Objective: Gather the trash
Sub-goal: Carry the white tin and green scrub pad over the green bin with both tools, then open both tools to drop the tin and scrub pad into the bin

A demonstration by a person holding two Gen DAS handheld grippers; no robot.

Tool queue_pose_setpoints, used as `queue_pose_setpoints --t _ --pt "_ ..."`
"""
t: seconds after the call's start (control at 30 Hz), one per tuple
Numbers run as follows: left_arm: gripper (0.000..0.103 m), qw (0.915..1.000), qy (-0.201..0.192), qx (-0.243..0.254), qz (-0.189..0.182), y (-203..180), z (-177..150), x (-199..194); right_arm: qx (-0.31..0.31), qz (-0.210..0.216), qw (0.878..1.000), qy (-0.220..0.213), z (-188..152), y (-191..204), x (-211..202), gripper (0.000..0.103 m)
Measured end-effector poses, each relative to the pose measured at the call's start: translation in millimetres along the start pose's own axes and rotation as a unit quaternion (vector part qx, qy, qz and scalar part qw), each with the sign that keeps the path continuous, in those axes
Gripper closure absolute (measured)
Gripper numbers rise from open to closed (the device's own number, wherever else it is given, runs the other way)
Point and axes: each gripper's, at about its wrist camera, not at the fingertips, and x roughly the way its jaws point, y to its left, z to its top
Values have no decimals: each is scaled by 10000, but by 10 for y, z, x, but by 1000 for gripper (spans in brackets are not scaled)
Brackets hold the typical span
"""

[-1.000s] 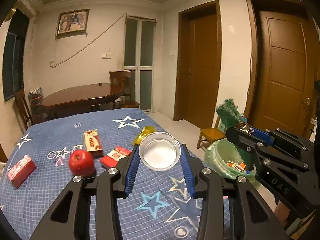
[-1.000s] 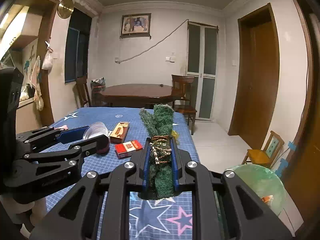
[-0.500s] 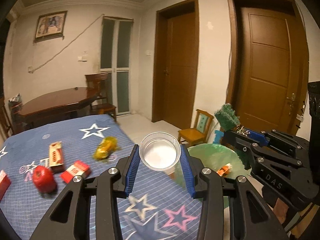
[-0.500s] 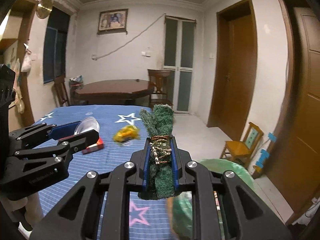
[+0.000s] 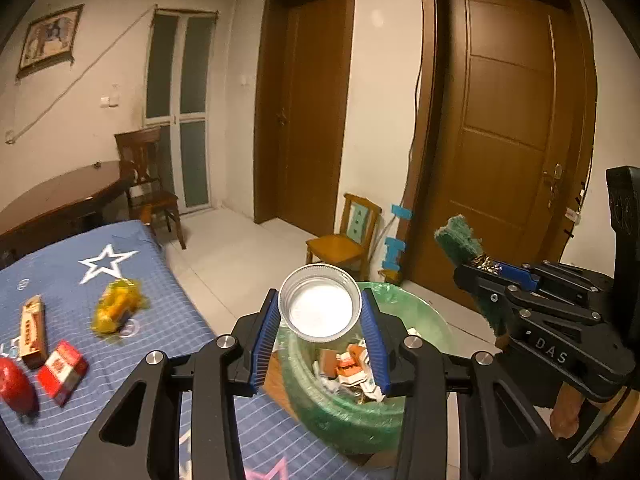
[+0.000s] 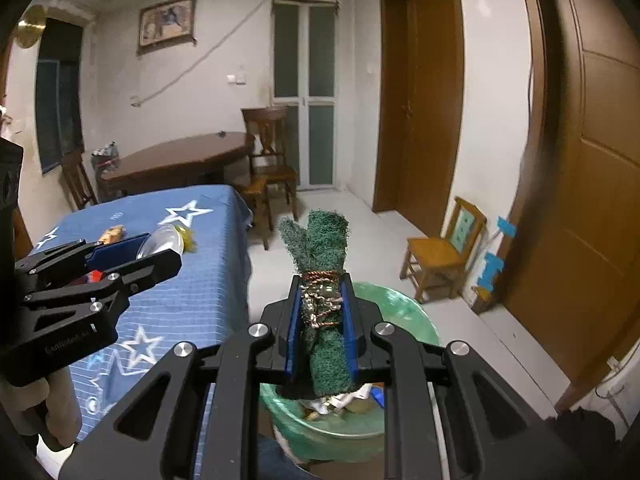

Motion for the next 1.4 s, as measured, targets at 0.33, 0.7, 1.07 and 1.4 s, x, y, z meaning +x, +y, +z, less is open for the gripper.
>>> queue_pose_setpoints --t 0.33,0.7,1.07,1.4 --pt "61 9976 628 62 -269 -186 15 847 325 -20 9967 750 -74 -393 457 87" --pt "61 9925 1195 142 -198 -232 -137 1556 331 30 9911 1290 -155 -578 867 87" --pt "61 9914 1284 142 -205 -181 -206 1784 336 43 9905 1333 -143 -635 919 87" --pt "49 9905 1362 146 -146 -171 -262 1854 368 106 9906 1316 -138 -675 997 67"
